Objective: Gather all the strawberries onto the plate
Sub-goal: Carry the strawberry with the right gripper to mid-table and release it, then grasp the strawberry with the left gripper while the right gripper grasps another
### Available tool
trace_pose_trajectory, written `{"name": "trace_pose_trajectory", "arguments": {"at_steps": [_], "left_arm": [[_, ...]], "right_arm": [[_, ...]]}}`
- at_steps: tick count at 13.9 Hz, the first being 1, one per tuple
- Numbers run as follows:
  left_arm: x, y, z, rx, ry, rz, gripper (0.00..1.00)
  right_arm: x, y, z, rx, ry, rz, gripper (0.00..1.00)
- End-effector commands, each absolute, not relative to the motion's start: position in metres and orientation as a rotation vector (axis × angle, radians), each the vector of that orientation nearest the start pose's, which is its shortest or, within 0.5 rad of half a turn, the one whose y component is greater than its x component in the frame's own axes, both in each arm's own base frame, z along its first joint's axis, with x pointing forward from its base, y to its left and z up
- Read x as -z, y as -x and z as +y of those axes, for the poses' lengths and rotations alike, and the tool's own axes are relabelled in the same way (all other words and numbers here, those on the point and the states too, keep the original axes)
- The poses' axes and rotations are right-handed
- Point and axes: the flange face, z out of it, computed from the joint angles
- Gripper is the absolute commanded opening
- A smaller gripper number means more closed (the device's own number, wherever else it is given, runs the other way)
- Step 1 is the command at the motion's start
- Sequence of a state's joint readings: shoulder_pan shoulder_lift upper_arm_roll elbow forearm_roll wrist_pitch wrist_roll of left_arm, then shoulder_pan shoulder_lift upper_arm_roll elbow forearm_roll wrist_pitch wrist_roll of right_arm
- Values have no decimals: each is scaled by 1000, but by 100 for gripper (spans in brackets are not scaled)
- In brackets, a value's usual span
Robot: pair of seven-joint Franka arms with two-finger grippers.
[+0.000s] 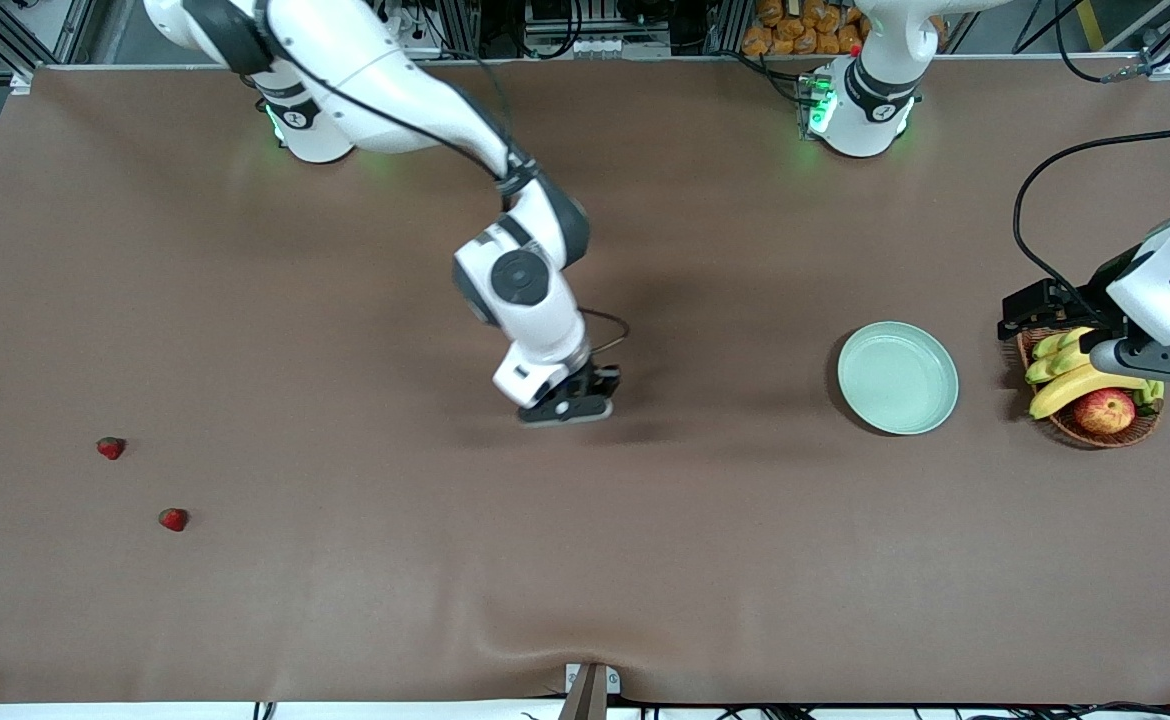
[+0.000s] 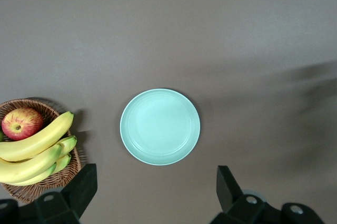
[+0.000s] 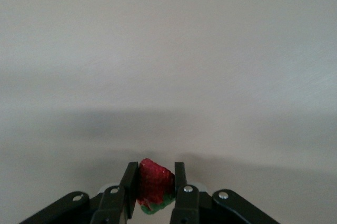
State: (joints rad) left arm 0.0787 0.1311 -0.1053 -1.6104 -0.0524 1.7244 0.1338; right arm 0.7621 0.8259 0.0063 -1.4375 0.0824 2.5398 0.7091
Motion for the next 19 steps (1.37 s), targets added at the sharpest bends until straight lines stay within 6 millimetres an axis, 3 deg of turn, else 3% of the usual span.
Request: {"name": "trace_pose_trajectory", "arguments": {"at_steps": [1,2,3,5,7,9,12,14,16,19], "left_arm": [[-530,-606,-24,-73,3223,251,100],[-525,-607,-32,-89,3225,268,100],[-520,-609,-39,-100,3224,280,100],[-506,-612,-52,-139,3236,300,100],[-500,-614,-63,-159,3264,236,100],[-491,-616,-88,-184,3263,208,100],[-464,-619,-133,-240,3312,154,100],[-455,-618,-171,-226,3331,106,100],[-439,-613,-219,-211,3328,60,100],[-404,-602,-284,-189,3307,24,100]], "right_arm": [[-195,-520,571,270,2804,178,0],[-189,-512,588,264,2781,228,0],[-186,-508,596,257,2770,261,10],[-193,-510,596,261,2773,262,100],[-219,-525,587,292,2752,275,100],[-249,-552,561,285,2775,310,100],[-287,-603,492,221,2893,232,100],[-297,-638,432,175,2955,219,100],[-314,-674,348,116,3009,208,100],[-328,-711,226,30,3053,226,100]]}}
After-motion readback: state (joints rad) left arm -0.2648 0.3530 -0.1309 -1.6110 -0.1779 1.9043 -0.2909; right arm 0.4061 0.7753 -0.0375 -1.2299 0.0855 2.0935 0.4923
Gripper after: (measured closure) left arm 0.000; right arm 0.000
